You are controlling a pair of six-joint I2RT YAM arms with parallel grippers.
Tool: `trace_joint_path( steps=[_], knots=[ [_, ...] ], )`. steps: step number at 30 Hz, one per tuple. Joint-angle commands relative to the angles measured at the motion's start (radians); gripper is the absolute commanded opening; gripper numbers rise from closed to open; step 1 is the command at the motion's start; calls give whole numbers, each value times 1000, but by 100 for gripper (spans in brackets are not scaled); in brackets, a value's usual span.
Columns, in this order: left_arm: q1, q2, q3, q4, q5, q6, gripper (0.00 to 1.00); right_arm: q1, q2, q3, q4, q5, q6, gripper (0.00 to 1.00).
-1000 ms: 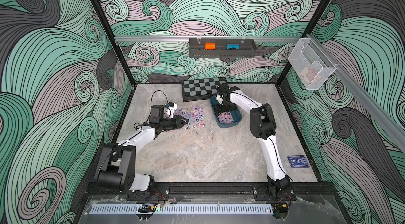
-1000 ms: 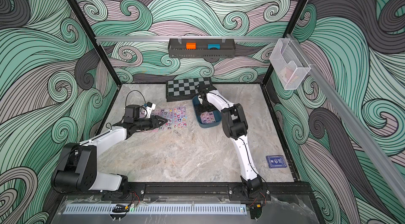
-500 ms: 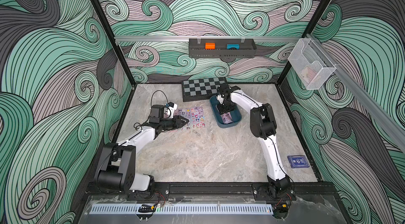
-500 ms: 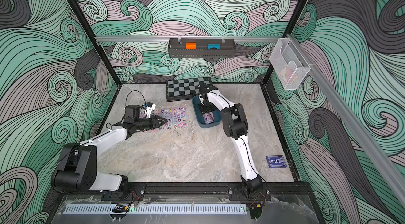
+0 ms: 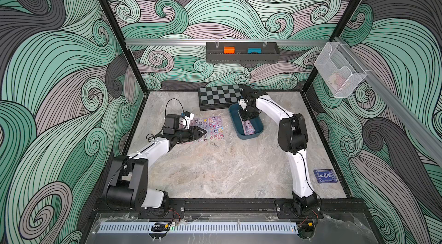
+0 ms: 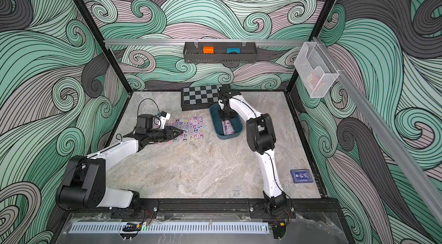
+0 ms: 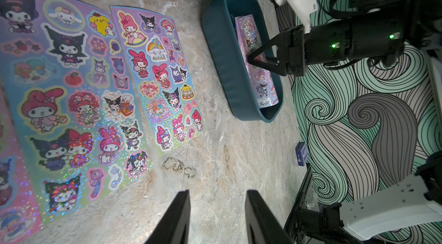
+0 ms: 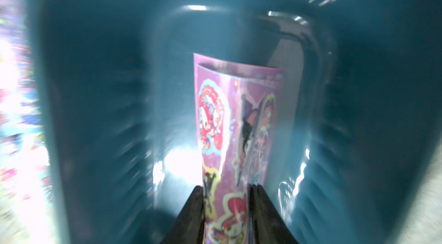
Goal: Take the stickers out of the storage box
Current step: Pick up the sticker from the storage box.
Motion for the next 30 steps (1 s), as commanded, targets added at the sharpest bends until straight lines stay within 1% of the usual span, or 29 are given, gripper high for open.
trace_joint_path(
  steps=[1,6,10,13,17,18,19,23,27,30],
  knots=[
    [-11,34,19,22,42,2,42,-7,-77,-32,2,-27,15,34],
    [-15,60,33,35,55,-12,42,-23,-117,-57,17,-57,22,35],
    [-29,58,42,70,64,-52,43,-26,-155,-97,50,-77,32,34],
    [-61,57,65,91,73,-91,43,-27,-182,-109,62,-112,47,34],
    [-137,75,109,138,88,-142,43,-27,-234,-124,80,-185,75,34],
    [-158,88,124,153,100,-154,43,-27,-249,-127,79,-208,82,34],
    [-174,102,139,172,112,-171,46,-27,-262,-129,78,-228,86,34],
    [-229,185,195,325,166,-298,54,-25,-320,-157,78,-311,106,35],
    [-268,283,264,437,188,-387,54,-26,-381,-216,80,-366,111,35],
    [-294,330,316,451,197,-394,54,-25,-418,-251,80,-391,108,34]
  ],
)
